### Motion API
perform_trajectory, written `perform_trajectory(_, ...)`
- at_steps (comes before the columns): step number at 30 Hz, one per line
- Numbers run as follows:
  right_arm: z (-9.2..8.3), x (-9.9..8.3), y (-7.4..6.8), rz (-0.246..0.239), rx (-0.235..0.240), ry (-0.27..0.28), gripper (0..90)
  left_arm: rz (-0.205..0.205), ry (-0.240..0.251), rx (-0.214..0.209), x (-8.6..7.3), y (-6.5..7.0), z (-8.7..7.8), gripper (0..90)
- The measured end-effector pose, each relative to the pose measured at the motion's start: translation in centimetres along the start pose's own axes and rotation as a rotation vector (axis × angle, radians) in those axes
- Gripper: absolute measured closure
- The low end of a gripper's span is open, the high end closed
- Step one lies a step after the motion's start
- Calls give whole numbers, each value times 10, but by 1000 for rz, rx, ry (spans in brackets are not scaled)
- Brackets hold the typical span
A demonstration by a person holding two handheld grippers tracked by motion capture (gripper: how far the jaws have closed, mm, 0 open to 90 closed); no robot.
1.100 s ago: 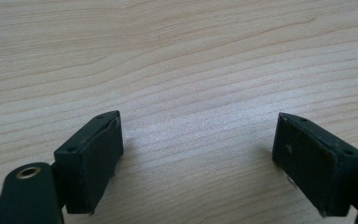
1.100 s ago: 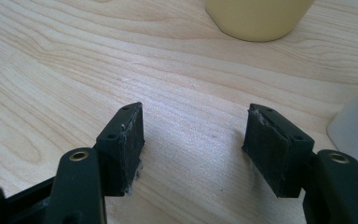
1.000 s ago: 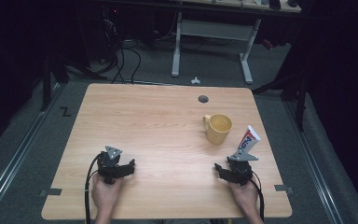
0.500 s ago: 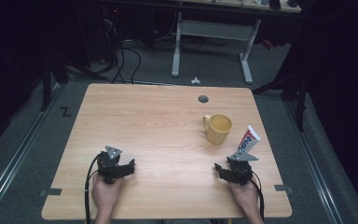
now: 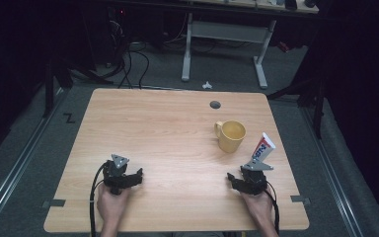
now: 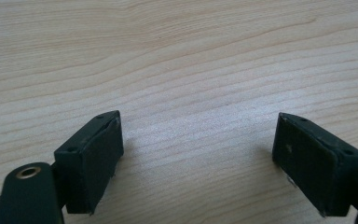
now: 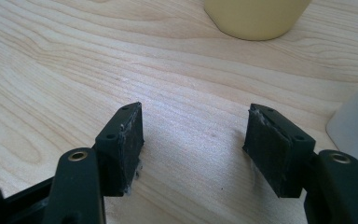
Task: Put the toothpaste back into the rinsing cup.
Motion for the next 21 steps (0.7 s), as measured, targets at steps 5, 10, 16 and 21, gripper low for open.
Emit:
perform_trajectory(5, 0, 0, 1, 11, 4, 0, 383, -1, 0, -1, 0, 0, 0, 165)
perform_trajectory(10, -3, 0, 2, 18, 5, 7, 392, -2, 0, 0, 0, 0, 0, 164)
perform_trajectory(16, -8, 0, 3, 22, 0, 17, 405, -1, 0, -1, 0, 0, 0, 165)
perform_trajectory(21, -13, -1, 3, 38, -1, 23, 422, 0, 0, 1, 0, 0, 0, 164)
Point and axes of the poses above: each handheld gripper's, and its own axes: z roughly forward along the jaws, x roughly out of its top, y roughly to its right, the point moved 1 cm from there along z, roughly forward along the jaws, and after that the axes turned 1 degree about -z, right-handed, at the moved point
